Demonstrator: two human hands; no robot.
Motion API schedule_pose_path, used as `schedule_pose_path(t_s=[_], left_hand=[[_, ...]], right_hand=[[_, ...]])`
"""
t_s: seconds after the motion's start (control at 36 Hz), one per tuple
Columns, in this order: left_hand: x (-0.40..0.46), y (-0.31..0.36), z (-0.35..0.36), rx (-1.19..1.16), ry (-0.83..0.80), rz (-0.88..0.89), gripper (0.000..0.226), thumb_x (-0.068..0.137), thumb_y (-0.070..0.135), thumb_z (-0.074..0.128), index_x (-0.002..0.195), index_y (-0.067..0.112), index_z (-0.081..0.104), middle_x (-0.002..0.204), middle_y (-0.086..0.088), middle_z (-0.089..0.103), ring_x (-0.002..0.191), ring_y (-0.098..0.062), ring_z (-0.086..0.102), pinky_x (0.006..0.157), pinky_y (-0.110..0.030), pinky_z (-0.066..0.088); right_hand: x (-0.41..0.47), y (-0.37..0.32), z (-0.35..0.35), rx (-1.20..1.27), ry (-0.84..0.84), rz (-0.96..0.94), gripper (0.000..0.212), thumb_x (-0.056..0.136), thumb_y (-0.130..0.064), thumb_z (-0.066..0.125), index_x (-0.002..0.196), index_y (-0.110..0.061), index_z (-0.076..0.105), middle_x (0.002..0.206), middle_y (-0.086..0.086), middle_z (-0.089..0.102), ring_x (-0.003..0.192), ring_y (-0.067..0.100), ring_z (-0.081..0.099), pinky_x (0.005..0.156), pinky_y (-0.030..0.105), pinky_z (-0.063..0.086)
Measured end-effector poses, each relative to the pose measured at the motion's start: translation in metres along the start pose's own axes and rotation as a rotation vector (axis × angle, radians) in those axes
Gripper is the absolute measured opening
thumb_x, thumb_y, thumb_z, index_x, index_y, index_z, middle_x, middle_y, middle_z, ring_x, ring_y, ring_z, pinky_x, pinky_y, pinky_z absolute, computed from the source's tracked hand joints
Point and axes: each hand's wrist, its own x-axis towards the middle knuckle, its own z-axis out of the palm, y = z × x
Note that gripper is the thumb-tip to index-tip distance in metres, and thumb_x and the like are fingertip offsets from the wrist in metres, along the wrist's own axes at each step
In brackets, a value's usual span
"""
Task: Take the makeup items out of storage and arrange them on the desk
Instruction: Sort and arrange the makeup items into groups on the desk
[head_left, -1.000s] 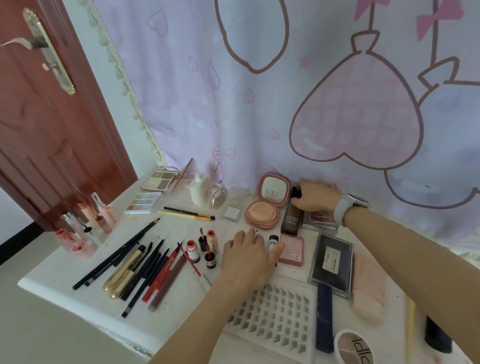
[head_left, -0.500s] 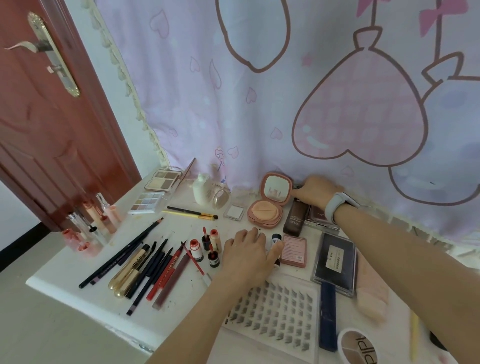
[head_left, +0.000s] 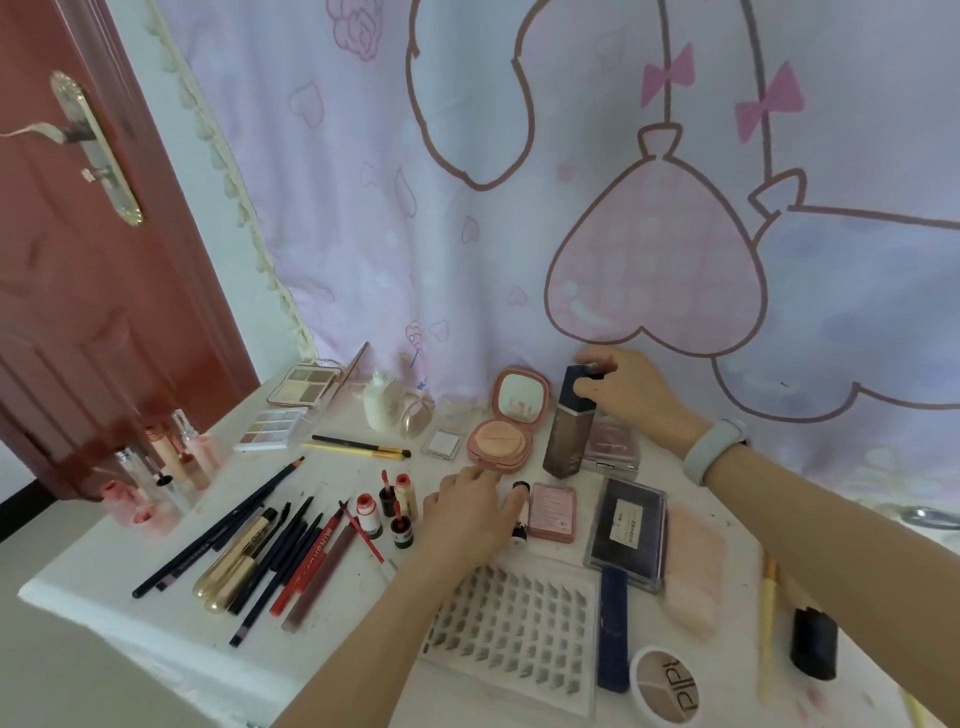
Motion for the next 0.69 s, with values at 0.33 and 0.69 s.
schedule_pose_path(t_s=[0.33,0.69], left_hand=[[0.007,0.065,-0.030,-0.561,0.389,0.270,0.036,0.087,0.047,0.055,0.117,0.030,0.044,0.082,0.012,0.059,0.071,0.001,0.056,0.062,-0.018,0.043],[0.003,0.068,-0.043,-0.507,0.445,0.344,0.024,0.088,0.044,0.054,0.104,0.027,0.049,0.059,0.009,0.042,0.049,-0.008,0.044,0.050,-0.026,0.033]], right_hand=[[-0.030,-0.045,-0.028,0.417,-0.046,-0.084,0.020,0.080,-0.007,0.066,0.090,-0.024,0.062,0.093,-0.002,0.064,0.084,0.014,0.063,0.066,0.020,0.055],[-0.044,-0.058,-0.043,-0.020,-0.134,-0.279,0.015,0.085,-0.042,0.057,0.090,-0.029,0.055,0.081,-0.008,0.065,0.075,0.010,0.061,0.068,0.022,0.050]])
